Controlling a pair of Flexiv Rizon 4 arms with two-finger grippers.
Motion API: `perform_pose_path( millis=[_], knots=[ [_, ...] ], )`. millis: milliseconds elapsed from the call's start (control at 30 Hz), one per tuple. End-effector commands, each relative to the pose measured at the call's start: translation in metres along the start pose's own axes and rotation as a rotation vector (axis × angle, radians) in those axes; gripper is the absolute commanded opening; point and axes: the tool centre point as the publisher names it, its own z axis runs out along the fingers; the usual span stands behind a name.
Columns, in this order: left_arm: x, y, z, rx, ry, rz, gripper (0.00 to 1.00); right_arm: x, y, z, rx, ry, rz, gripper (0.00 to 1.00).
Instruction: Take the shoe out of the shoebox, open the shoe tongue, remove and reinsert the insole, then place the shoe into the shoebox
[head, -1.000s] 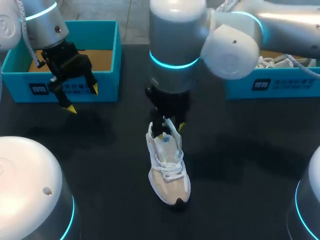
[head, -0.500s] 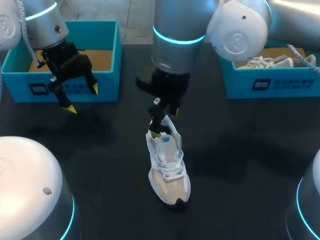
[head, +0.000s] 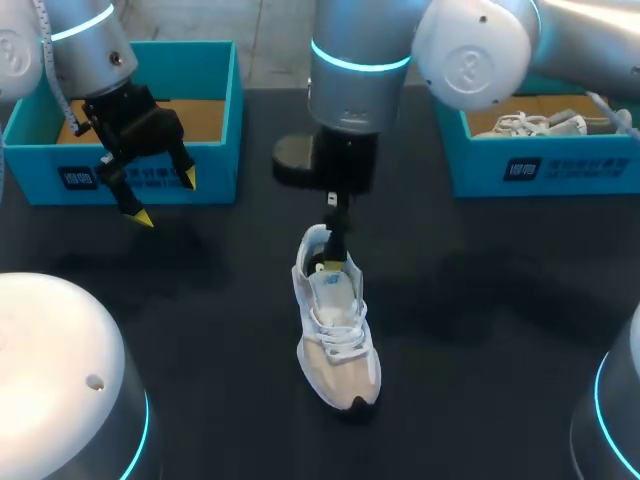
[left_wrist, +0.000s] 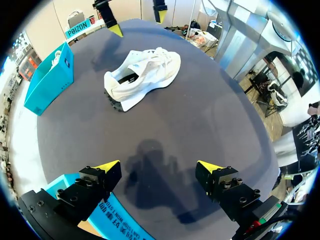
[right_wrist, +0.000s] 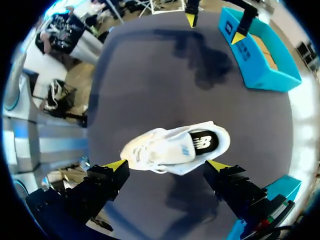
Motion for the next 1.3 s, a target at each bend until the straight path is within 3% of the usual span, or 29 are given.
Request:
perform_pose_path(
  millis=[33,367,633,933,1300],
  knots=[
    [0.000,0.000,0.000,-0.001,0.001,0.001,1.00,-0.003,0.018,-0.004,0.123,-0.112,-0.066,1.00],
    [0.000,0.000,0.000,-0.001,0.001,0.001,1.00,-0.041,0.030,0.011,0.130,-0.152,-0.166,1.00],
    [0.000,0.000,0.000,-0.001,0.001,0.001,1.00,-0.067,0.025,0.027,0.110,-0.156,-0.189,1.00],
    [0.000,0.000,0.000,-0.001,0.001,0.001,1.00,-0.077,0.011,0.040,0.064,-0.179,-0.175,1.00],
    [0.000,0.000,0.000,-0.001,0.001,0.001,1.00,-0.096,0.011,0.059,0.038,-0.172,-0.194,1.00]
  ],
)
